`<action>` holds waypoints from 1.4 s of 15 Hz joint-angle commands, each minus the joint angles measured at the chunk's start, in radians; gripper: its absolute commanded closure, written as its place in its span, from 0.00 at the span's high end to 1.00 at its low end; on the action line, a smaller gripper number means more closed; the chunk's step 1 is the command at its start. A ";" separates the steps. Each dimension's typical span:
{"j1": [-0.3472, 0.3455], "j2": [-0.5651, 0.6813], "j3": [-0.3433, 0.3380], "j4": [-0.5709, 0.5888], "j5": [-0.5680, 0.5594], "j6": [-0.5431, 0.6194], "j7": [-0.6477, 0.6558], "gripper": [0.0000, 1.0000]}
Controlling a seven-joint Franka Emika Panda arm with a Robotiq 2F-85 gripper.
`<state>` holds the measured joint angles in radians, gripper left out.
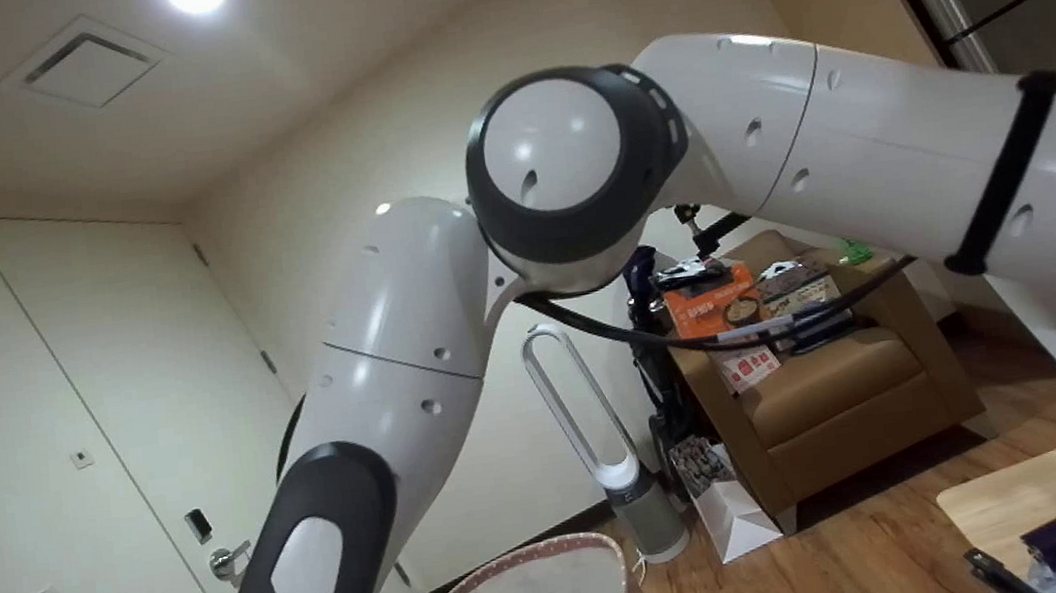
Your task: Remove the blue cloth out of the laundry bag and put it on the table
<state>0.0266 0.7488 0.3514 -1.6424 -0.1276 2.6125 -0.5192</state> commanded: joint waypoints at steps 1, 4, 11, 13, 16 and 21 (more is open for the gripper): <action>-0.013 0.016 -0.002 -0.023 0.064 -0.098 -0.005 0.03; -0.020 0.034 0.010 -0.049 0.110 -0.187 -0.017 0.03; 0.110 0.105 -0.167 -0.122 0.036 0.156 0.193 0.03; 0.148 0.134 -0.207 -0.123 0.017 0.258 0.241 0.04; 0.133 0.144 -0.186 -0.128 0.034 0.315 0.268 0.42; 0.103 0.026 -0.176 -0.174 0.031 0.216 0.268 0.73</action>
<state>0.1688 0.8674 0.1546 -1.7571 -0.0914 2.8940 -0.2701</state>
